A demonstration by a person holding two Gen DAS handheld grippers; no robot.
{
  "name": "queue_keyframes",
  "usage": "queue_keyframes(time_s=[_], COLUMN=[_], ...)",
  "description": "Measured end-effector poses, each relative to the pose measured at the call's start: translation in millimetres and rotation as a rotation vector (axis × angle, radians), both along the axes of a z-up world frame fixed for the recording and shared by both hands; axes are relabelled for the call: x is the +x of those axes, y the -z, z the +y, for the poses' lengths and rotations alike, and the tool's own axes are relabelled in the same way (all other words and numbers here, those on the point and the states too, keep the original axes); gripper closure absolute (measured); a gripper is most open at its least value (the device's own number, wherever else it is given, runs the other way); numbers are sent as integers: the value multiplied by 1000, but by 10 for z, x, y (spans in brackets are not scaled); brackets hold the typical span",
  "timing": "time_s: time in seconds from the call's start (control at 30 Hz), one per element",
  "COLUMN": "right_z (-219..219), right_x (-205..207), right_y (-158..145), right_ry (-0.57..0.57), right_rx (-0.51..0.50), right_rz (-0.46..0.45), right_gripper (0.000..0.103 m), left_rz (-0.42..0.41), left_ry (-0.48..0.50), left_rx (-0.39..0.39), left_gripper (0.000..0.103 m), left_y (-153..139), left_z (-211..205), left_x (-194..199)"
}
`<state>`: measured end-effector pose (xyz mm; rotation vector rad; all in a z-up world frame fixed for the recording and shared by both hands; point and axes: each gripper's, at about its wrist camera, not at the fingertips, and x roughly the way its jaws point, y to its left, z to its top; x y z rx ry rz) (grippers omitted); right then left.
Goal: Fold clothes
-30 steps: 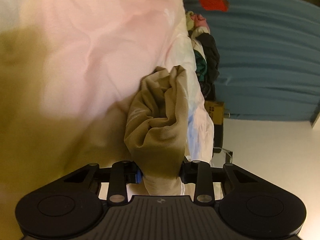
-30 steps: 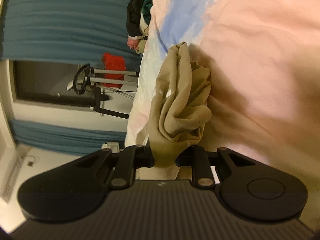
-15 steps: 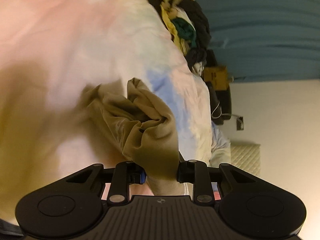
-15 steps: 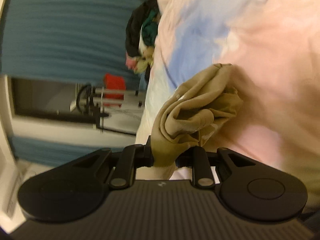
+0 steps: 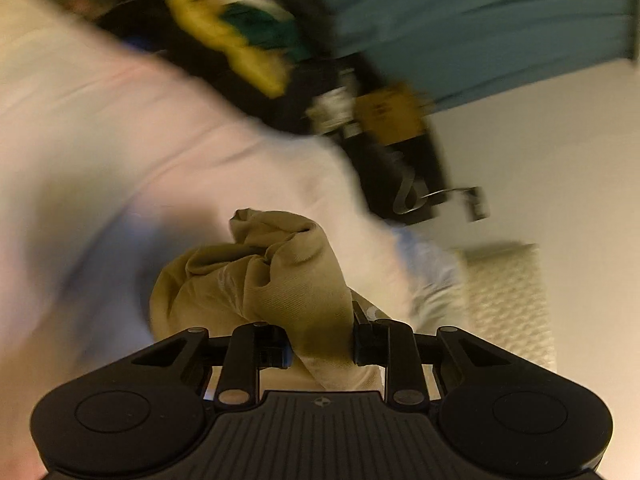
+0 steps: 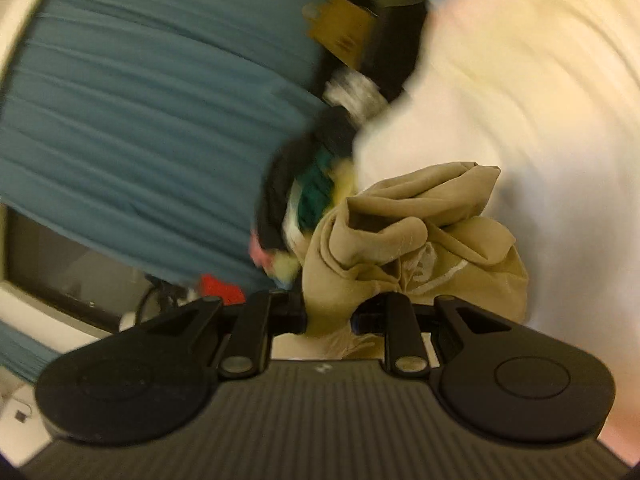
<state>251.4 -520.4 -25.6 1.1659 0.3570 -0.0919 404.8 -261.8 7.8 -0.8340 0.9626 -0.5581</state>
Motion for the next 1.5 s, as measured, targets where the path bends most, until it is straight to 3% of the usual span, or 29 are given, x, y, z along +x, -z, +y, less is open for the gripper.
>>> queue_keyframes(time_s=[0.07,0.17,0.23,0.4,0.5,0.57,0.77,0.83,0.9,1.03,1.17,1.37,1.43,1.5], right_z=[-107,-247,-223,-117,-25,26,4,-3,9,104,176,379,473,575], right_x=[146,348,370,206,85,23,115,84,65,-195,-509,-1017,-1183,-1362], right_y=[64,202,551,1449,1641,1725,1685,1638,1560,1289,924,241,35,-153], right_ry=[7,16,13,-29,-42,-46,-36,-24,-21,-31,-40,-36,-43,-44], right_rx=[-64,-158,-199,-181,-196,-197,-135,-109,-113,-201,-260,-389,-439,-482], right_rz=[-40,-87,-42,124,160,179,227,263,293,333,287,214,191,163], right_gripper=[80,80,80,80,80,80,76,75,75,75,75,73,60,26], left_rz=[-57,-98,-95,-87,-82,-140,-189,-210,-248,-322,-392,-514,-553,-590], left_ry=[9,20,34,69,90,112,161,168,167,172,160,149,144,142], left_rx=[-28,1,54,186,265,317,450,495,542,598,604,621,625,636], left_gripper=[75,74,74,73,69,65,45,29,23,19,15,6,1,0], left_y=[39,275,545,1221,1627,1626,1459,1340,1178,830,386,-325,-527,-714], left_z=[-223,-413,-415,-421,-425,-466,-540,-522,-387,-280,-211,-64,-6,58], left_x=[256,393,308,95,-33,-113,-214,-306,-528,-845,-1065,-1720,-1963,-2212])
